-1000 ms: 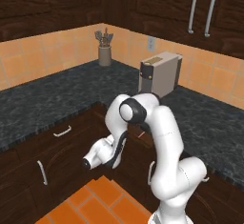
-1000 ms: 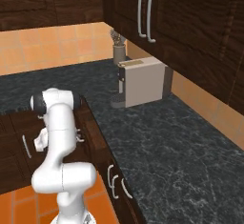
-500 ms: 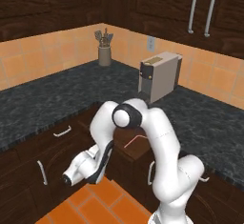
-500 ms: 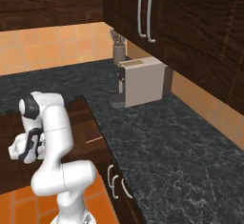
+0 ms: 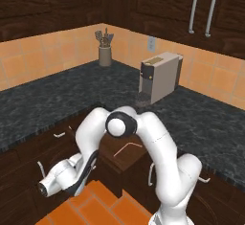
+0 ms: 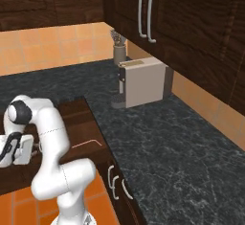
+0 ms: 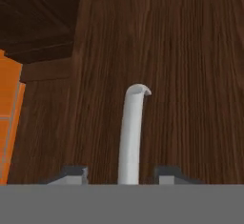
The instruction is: Take a straw from the drawer in front and place it inside the glass cup on the dining counter.
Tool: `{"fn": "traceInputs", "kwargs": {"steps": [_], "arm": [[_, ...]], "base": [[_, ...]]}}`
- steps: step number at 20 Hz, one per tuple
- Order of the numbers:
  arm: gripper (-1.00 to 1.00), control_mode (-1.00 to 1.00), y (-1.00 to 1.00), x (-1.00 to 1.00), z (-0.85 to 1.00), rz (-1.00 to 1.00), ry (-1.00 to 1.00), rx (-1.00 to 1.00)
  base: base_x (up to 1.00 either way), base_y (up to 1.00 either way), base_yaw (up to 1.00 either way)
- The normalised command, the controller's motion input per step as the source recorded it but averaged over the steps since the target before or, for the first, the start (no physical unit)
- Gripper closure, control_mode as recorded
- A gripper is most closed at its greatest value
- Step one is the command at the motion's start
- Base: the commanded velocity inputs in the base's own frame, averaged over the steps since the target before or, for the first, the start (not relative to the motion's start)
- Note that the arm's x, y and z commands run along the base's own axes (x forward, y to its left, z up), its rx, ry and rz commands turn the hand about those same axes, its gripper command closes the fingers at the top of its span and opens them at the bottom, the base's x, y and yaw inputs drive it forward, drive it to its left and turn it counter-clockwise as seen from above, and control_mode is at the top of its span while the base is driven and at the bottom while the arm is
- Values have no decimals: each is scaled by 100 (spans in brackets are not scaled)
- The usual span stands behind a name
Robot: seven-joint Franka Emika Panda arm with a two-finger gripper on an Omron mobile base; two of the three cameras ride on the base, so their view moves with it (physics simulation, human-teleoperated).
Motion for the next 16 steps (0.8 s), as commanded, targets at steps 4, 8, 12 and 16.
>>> {"fn": "traceInputs", "kwargs": {"steps": [4, 8, 12, 16], "arm": [[-100, -100, 1, -47, 60, 0, 29, 34], [-100, -100, -12, -65, 90, 0, 14, 41], [-100, -100, -66, -16, 100, -2, 5, 37], [-100, -100, -74, 26, 100, -10, 20, 35]], "base": [[0, 0, 0], [0, 0, 0], [0, 0, 0], [0, 0, 0]]}}
